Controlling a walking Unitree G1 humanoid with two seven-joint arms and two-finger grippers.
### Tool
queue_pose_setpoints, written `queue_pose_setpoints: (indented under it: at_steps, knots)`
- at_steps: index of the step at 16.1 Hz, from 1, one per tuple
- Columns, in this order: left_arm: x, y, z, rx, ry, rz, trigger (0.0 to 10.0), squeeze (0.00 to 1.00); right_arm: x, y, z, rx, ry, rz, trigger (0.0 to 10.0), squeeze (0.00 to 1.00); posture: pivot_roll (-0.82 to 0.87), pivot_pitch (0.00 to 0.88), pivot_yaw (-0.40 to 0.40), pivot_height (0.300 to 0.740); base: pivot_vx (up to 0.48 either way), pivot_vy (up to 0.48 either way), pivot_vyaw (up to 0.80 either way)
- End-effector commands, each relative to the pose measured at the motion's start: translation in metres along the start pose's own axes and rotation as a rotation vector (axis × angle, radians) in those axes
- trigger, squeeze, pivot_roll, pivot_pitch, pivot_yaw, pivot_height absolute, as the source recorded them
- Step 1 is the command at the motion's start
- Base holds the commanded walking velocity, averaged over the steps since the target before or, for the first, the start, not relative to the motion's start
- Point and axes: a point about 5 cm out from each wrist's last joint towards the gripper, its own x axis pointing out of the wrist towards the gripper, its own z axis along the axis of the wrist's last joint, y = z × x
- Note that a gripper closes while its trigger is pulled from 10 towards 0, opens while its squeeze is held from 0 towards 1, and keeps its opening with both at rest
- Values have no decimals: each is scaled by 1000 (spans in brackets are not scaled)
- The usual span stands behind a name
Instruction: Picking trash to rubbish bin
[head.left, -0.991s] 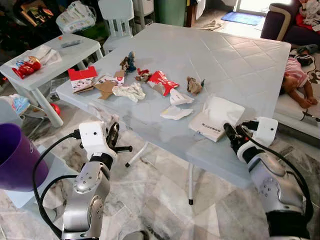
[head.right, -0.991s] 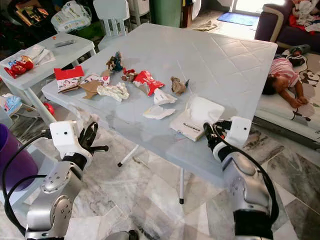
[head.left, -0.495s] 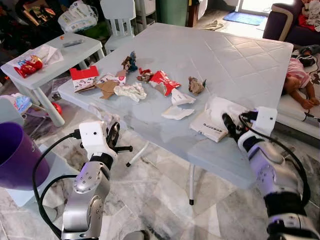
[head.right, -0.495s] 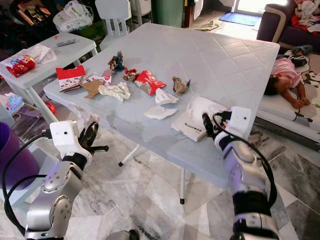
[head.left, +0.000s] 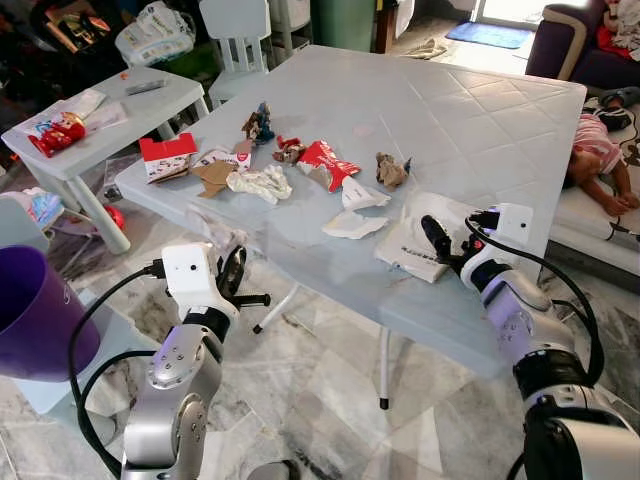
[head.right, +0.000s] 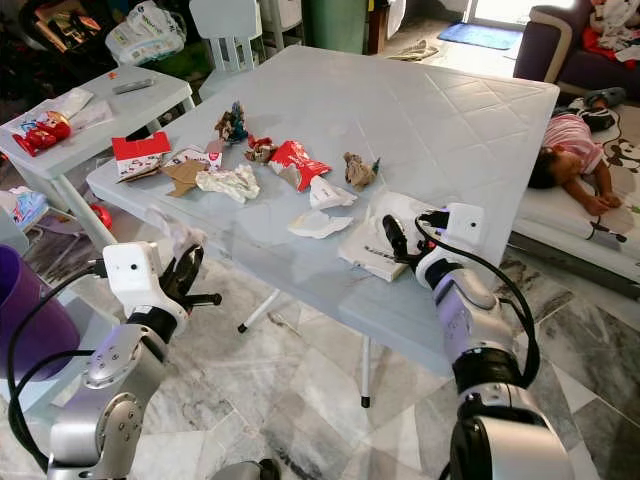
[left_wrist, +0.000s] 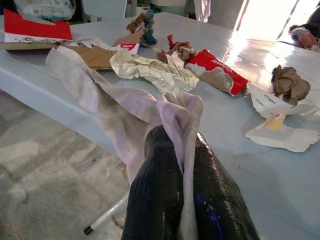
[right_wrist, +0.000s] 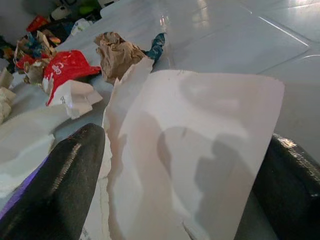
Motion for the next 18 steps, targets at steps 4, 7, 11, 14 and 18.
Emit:
queue_pose_setpoints:
  at_steps: [4, 7, 11, 14, 18]
  knots:
    - [-6, 0, 5, -16, -12, -10, 0, 0, 4, 5, -7, 117, 14, 50, 0, 0, 146, 122, 71, 740, 0, 0, 0]
    - [-4, -3, 5, -26, -14, -29, 0, 0, 0, -3, -10, 130, 7, 50, 0, 0, 134, 120, 70, 740, 0, 0, 0]
    - [-1, -6, 5, -35, -17, -43, 0, 0, -8, -19, -7, 168, -15, 14, 0, 0, 121, 112, 70, 740, 0, 0, 0]
    - [1, -7, 6, -39, -20, -52, 0, 0, -12, -27, -5, 174, -24, -9, 0, 0, 115, 105, 70, 740, 0, 0, 0]
    - [4, -10, 7, -43, -27, -71, 0, 0, -16, -32, -7, 180, -23, -24, 0, 0, 107, 91, 73, 740, 0, 0, 0]
